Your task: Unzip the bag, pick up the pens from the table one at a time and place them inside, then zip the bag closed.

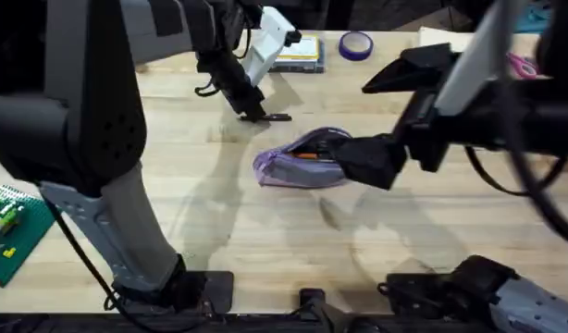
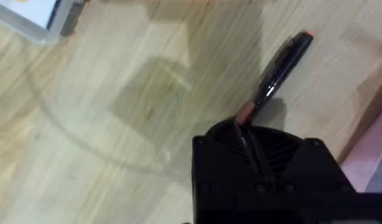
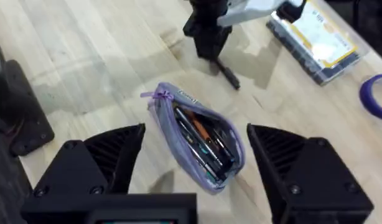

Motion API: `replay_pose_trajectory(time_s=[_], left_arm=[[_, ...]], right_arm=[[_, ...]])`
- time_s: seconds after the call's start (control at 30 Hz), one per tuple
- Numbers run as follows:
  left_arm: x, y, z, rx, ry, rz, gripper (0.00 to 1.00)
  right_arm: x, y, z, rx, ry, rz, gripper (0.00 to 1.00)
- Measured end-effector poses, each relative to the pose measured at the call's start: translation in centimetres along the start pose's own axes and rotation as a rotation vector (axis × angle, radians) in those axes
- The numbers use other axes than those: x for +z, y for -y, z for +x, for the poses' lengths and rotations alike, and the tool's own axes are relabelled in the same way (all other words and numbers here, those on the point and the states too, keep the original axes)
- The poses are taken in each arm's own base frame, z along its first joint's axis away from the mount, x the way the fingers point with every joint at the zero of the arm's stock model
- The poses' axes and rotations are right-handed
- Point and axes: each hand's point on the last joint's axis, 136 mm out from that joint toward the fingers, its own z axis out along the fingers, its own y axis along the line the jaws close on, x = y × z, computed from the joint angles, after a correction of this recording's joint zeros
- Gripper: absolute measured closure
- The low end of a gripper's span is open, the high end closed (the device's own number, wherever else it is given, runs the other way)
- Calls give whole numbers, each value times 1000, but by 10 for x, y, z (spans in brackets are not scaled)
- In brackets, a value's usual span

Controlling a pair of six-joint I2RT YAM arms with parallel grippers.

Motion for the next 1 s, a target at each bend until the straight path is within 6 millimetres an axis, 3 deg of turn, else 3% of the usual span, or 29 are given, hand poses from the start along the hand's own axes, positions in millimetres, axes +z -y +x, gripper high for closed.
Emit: replay_pose_trajectory(time_s=[0.17,0.4,0.8,1.0], left_arm=[[-17,2,1,-47,-6,-27,957],[-78,18,-21,-68,88,-103,957],[-139,88,-63,-78,235,-117,957],[-153,125,-80,-96,293,-76,957]], right_arm=[[-23,-4,-10,-20,75,18,3],[-45,-12,-3,-24,87,21,4],[-75,-26,23,7,61,14,3],[-85,-30,30,11,63,14,3]])
